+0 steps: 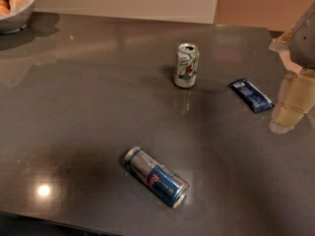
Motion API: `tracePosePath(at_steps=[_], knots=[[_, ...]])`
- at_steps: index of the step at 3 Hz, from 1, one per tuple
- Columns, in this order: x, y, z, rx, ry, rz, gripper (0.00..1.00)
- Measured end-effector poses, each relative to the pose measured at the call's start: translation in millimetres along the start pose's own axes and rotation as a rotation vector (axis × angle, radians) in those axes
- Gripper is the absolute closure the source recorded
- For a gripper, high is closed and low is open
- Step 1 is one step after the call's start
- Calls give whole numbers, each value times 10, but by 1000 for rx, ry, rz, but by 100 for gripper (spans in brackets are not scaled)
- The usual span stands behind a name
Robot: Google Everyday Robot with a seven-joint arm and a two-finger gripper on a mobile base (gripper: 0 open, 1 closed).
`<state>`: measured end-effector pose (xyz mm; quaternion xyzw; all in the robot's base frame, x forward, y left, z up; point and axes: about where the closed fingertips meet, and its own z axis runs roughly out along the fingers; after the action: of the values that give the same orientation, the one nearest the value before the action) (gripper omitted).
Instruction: Place redbull can upright
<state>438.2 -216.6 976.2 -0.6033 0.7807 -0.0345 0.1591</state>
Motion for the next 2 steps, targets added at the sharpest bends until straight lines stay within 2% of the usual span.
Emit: tracePosePath(at_steps=[1,2], knots=[[0,0,0,0,0,0,0],[-155,17,2,-12,-17,-85,0]])
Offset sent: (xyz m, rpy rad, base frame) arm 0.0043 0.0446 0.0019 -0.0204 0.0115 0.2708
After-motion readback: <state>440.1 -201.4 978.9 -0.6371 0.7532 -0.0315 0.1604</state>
